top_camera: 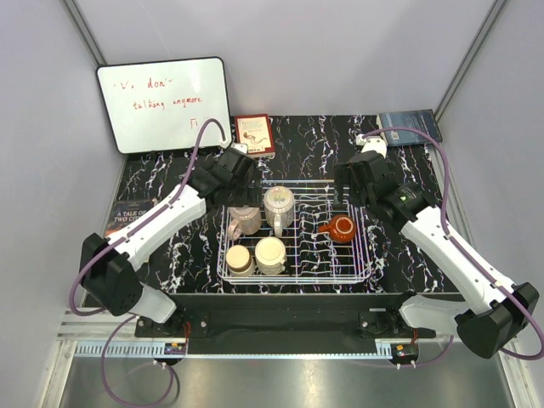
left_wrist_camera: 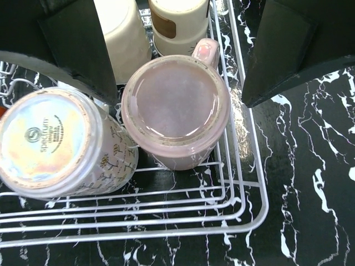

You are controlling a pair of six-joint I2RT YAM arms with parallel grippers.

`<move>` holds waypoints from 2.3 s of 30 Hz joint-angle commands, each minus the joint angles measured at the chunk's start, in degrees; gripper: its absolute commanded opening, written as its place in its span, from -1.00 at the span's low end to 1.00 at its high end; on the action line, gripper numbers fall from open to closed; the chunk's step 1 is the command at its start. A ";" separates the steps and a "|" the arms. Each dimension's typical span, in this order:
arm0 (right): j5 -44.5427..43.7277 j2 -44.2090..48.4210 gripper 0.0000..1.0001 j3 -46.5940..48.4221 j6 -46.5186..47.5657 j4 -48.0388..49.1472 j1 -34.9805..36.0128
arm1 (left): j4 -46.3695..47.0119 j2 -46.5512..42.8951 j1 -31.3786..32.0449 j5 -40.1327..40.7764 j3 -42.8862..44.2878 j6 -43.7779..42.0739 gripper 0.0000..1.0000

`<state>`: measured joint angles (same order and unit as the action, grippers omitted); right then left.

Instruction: Unload the cups from the dish rack

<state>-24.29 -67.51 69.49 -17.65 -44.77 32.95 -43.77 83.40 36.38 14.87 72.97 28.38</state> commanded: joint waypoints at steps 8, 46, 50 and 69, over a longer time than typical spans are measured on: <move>0.56 0.09 1.00 -0.85 -0.02 1.18 0.45 | 2.81 2.73 -0.08 -2.48 -3.79 1.41 0.98; -2.16 -1.40 1.00 -1.47 -4.50 1.18 0.36 | 0.97 -0.95 -0.17 -1.51 5.86 -2.54 -1.00; -1.72 -0.70 1.00 -0.94 -4.32 1.27 0.36 | -0.87 -1.57 -0.17 -1.78 9.03 -2.63 -1.00; 14.27 7.82 1.00 -0.76 -8.18 12.60 0.27 | 18.25 -19.05 -4.73 -22.93 2.90 8.69 -1.00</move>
<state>-16.40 -64.12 67.90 -23.05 -40.36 32.97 -44.73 72.20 34.70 5.54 82.35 31.11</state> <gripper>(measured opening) 0.994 0.887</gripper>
